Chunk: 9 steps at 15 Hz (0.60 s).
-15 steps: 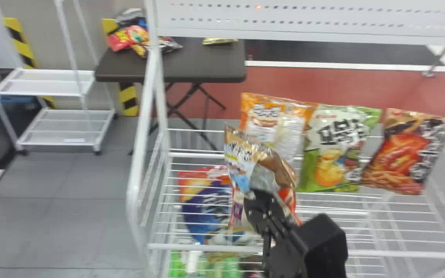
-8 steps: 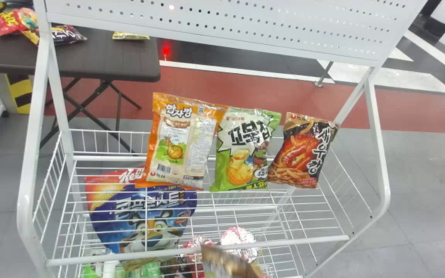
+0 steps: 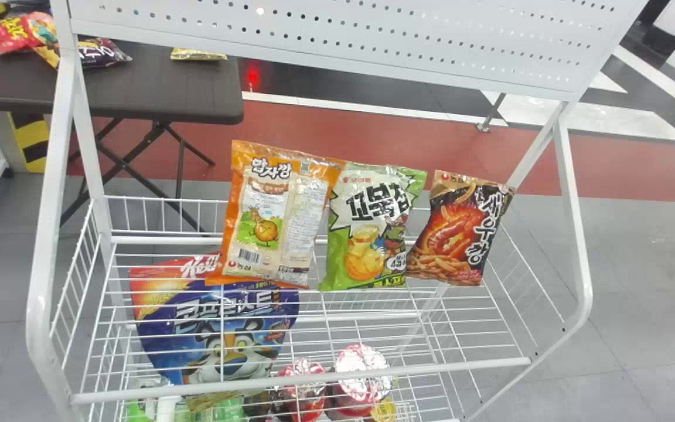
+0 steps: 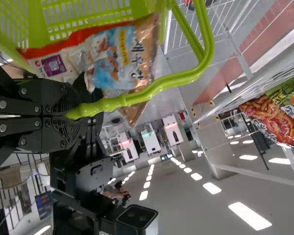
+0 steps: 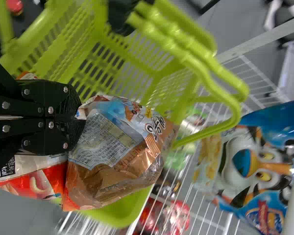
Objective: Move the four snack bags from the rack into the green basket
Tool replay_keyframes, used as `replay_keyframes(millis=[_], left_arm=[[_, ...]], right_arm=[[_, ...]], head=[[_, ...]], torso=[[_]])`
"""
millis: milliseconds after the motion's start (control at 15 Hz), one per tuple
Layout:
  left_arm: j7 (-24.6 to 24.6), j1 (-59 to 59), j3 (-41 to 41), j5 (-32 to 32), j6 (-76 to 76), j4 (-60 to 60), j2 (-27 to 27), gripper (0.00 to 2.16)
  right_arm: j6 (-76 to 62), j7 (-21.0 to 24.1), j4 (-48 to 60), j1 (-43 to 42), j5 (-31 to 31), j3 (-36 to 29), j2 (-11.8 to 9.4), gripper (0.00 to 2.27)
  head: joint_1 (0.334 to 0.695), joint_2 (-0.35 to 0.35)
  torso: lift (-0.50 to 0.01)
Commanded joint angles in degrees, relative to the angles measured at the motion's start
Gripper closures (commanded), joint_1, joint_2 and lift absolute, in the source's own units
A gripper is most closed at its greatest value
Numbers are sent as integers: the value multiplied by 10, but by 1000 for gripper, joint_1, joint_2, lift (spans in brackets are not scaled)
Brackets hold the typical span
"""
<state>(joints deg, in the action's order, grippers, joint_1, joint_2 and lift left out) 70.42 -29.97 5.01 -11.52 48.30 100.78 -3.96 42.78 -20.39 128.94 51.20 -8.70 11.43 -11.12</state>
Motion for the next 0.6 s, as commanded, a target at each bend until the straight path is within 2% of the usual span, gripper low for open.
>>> replay_keyframes(millis=[0,67,200,400,533], left_arm=[[1,-2,1,0,0,3,0,2024],[1,-2,0,0,0,4,0,2024],[1,-2,0,0,0,5,0,2024],[-2,-2,2,2,2,4,0,2024],[-3,-1,4,4,2,5,0,2024]], right_arm=[[8,-52,-39,-31,71,-36,29,630],[32,-58,-36,-33,74,-37,29,-2],[41,-76,-16,-19,74,-47,29,-2],[-19,-72,9,3,72,-78,32,49],[-115,-25,28,7,61,-89,33,46]], head=[[695,-350],[695,-350],[695,-350],[695,-350],[695,-350]], torso=[[0],[0],[0],[0],[0]])
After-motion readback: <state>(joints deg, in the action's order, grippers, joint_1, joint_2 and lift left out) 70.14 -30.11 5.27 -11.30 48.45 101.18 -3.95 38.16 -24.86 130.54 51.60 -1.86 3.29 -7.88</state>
